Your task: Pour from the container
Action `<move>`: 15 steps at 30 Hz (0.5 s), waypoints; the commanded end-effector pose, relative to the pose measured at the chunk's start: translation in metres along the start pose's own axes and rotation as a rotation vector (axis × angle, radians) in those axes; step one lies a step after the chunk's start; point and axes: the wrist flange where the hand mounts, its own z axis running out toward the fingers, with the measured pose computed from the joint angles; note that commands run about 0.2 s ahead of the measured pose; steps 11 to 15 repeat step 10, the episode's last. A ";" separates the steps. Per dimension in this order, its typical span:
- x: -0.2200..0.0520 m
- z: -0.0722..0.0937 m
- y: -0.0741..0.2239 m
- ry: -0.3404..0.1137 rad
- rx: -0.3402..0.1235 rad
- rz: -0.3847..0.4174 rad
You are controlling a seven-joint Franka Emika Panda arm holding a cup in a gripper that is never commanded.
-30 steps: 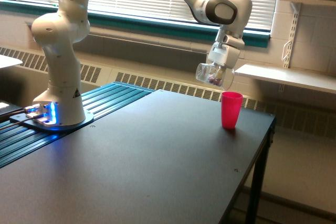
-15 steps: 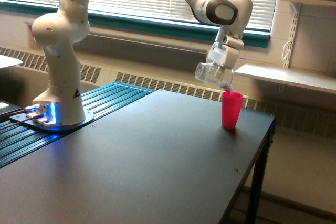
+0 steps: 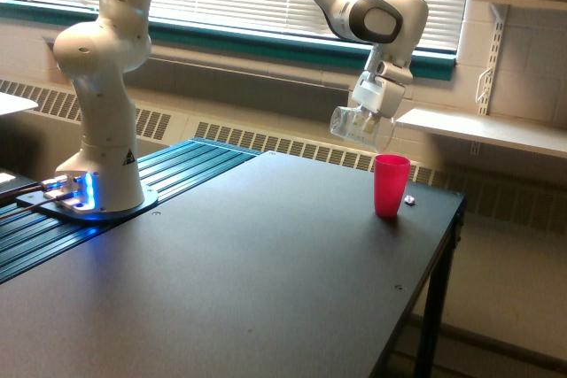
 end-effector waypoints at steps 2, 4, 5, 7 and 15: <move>-0.003 0.003 -0.005 0.013 -0.009 0.003; -0.003 0.003 -0.006 0.014 -0.011 0.005; -0.003 0.003 -0.006 0.012 -0.008 0.011; -0.004 0.003 -0.006 0.014 -0.008 0.011; -0.004 0.002 -0.007 0.017 -0.006 0.008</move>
